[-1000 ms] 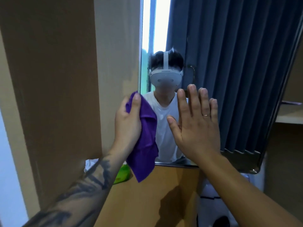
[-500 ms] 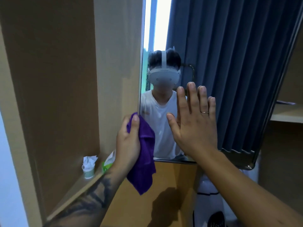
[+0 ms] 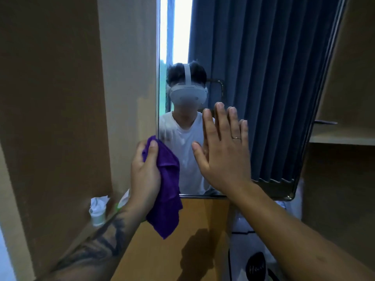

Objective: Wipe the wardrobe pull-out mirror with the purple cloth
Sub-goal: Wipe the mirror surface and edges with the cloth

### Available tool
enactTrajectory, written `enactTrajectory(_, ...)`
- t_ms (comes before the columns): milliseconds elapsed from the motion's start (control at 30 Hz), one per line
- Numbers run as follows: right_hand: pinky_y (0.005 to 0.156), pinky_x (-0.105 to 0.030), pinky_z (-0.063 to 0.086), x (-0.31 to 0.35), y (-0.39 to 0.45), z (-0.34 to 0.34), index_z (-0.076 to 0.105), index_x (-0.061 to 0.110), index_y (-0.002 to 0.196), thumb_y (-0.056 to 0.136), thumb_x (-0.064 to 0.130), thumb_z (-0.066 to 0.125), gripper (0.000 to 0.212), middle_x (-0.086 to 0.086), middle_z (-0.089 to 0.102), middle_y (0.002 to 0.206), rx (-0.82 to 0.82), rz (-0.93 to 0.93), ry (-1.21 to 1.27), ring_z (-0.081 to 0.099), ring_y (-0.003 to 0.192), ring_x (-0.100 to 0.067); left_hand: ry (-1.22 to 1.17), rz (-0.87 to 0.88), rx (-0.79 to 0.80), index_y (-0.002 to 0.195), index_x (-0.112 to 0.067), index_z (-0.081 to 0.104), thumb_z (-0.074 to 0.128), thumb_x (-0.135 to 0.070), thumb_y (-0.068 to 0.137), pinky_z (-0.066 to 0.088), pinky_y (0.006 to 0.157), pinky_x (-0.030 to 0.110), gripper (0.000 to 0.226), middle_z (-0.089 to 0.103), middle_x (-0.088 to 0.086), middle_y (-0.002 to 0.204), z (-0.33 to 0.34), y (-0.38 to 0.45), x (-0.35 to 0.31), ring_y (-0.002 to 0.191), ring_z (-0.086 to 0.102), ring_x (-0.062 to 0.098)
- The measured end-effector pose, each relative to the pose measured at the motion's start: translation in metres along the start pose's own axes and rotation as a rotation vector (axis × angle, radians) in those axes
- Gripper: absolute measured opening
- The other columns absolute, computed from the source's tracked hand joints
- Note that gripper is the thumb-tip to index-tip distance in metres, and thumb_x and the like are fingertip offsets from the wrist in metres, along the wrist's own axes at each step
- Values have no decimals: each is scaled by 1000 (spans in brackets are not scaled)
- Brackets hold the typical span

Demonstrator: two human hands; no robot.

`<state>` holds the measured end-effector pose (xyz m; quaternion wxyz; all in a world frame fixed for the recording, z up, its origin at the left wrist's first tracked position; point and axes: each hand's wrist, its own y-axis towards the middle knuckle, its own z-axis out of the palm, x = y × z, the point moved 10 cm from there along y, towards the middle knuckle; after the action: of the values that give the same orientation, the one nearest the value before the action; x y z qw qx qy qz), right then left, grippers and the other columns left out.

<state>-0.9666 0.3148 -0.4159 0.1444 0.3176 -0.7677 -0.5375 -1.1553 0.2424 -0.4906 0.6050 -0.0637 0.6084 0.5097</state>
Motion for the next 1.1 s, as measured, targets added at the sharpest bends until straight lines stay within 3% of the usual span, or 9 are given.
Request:
enactTrajectory(100,129,-51,-3,-1,-1,1,15,18,167,104,57,37,77,-10,1,174,17,-21,-31,-3,161,-32,-46,-84,77,90,-35,72,52,-40,110,51,80,39,28,69,0,86,1,2,8,84,65,23)
enactTrajectory(233,129,-51,-3,-3,-2,0,16,17,166,104,58,39,78,-11,3,174,4,-37,-32,-2,161,-32,-88,59,6,88,-37,73,58,-40,104,50,72,22,22,70,-17,78,9,35,-52,75,65,2)
enactTrajectory(367,129,-54,3,-3,-5,-5,18,16,166,104,56,41,77,-12,5,174,-30,-49,-2,-1,161,-32,-32,118,3,87,-56,72,55,-51,103,52,68,14,24,72,-21,78,10,32,-62,73,67,-4)
enactTrajectory(533,129,-54,2,-2,-4,-2,18,17,166,104,58,40,78,-12,5,174,-13,-45,-21,-1,161,-33,-2,-34,87,91,-39,69,49,-50,108,50,73,37,28,64,-6,75,-4,-24,18,68,64,12)
enactTrajectory(667,129,-53,-1,-2,-3,0,19,16,166,104,57,41,77,-12,7,174,-30,-42,-15,1,160,-34,4,55,78,92,-31,67,52,-38,110,49,71,21,24,67,-18,73,3,10,-17,69,62,1)
enactTrajectory(833,129,-52,-2,-3,-3,4,18,15,166,104,58,38,78,-14,6,174,-58,-52,-34,1,160,-34,71,134,76,102,-43,67,51,-55,104,48,68,11,20,70,-24,82,16,45,-52,77,66,-5)
enactTrajectory(900,129,-51,-2,-4,-2,6,17,16,166,104,58,38,78,-13,6,174,-64,-50,-31,0,160,-33,95,58,53,108,-42,67,47,-62,102,51,76,19,28,72,-20,87,6,14,-12,83,69,-1)
enactTrajectory(1000,129,-53,0,-3,-2,8,16,17,166,105,56,39,77,-13,7,174,-76,-52,-36,2,160,-34,135,-74,124,101,-38,67,43,-65,98,54,91,58,36,71,4,89,-6,-26,34,88,69,29)
enactTrajectory(1100,128,-57,7,-2,-1,10,15,17,166,105,56,40,77,-13,7,174,-82,-61,-53,4,160,-35,120,-31,112,95,-40,67,45,-59,101,57,88,59,29,72,8,90,-3,-1,15,89,70,36)
